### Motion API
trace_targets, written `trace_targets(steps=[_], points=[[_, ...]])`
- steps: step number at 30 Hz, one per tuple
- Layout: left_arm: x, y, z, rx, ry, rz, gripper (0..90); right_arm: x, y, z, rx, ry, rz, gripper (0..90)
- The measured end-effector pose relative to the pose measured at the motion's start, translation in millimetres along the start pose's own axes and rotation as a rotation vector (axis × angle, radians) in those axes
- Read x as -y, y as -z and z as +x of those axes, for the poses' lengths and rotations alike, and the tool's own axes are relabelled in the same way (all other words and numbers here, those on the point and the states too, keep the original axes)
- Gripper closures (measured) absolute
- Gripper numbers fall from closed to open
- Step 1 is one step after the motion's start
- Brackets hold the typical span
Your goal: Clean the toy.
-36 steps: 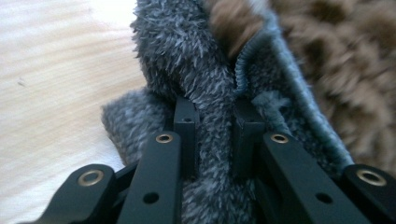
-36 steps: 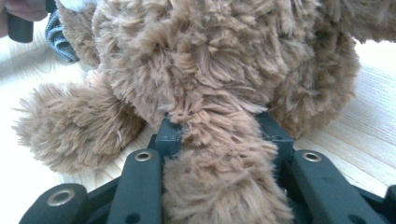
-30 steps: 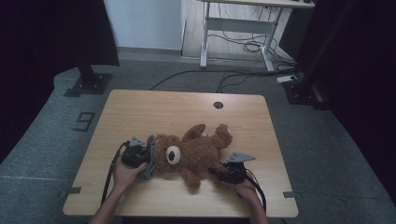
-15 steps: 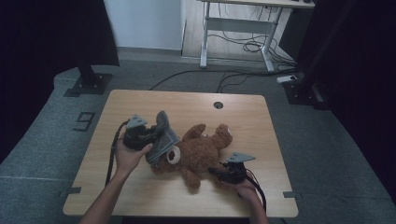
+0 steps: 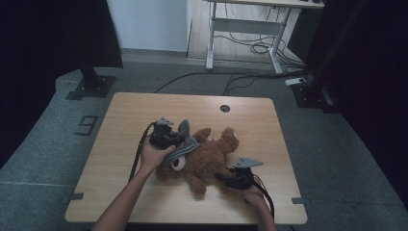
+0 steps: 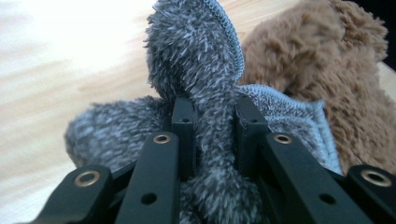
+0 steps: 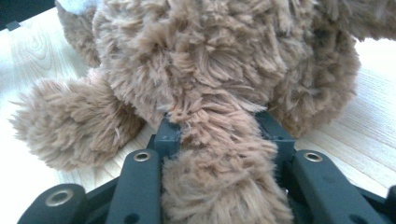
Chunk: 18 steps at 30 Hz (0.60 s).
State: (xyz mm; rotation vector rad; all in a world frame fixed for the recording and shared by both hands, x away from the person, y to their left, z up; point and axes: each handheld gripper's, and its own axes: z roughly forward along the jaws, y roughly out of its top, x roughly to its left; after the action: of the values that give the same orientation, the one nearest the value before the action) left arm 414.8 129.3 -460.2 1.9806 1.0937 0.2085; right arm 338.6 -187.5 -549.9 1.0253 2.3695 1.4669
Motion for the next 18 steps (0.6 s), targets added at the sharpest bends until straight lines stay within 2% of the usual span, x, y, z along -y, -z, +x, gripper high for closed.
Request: trace_targets(steps=[1,2,3,4,8,11,16,17,18], points=[[3.2,1.1,-0.6,0.002,-0.010,0.000,74.4,-0.3,0.0,1.6,0.010,0.008,0.006,54.5],[5.4,1.8,-1.5,0.003,-0.012,0.000,74.4,-0.3,0.0,1.6,0.010,0.008,0.006,54.5],[8.3,2.9,-2.7,0.002,-0.019,-0.006,74.5,-1.1,0.9,2.5,0.020,0.010,0.022,46.9],[11.0,4.1,-4.1,0.001,-0.025,-0.013,74.5,-1.1,0.9,2.5,0.020,0.010,0.022,46.9],[23.9,8.7,-10.3,-0.010,-0.054,-0.047,74.8,-6.4,10.1,3.5,0.077,0.025,0.027,32.0],[33.2,11.5,-13.2,-0.003,-0.053,-0.086,75.1,-14.1,26.1,5.2,0.110,0.013,-0.032,29.7],[46.0,15.1,-20.7,-0.010,-0.077,-0.134,75.5,-48.4,52.2,15.1,0.143,0.037,-0.146,25.7],[49.2,16.5,-23.5,-0.015,-0.086,-0.143,75.5,-69.2,54.1,21.4,0.140,0.074,-0.155,24.8],[49.2,16.5,-23.5,-0.015,-0.086,-0.143,75.5,-77.7,53.5,23.7,0.138,0.090,-0.150,24.8]])
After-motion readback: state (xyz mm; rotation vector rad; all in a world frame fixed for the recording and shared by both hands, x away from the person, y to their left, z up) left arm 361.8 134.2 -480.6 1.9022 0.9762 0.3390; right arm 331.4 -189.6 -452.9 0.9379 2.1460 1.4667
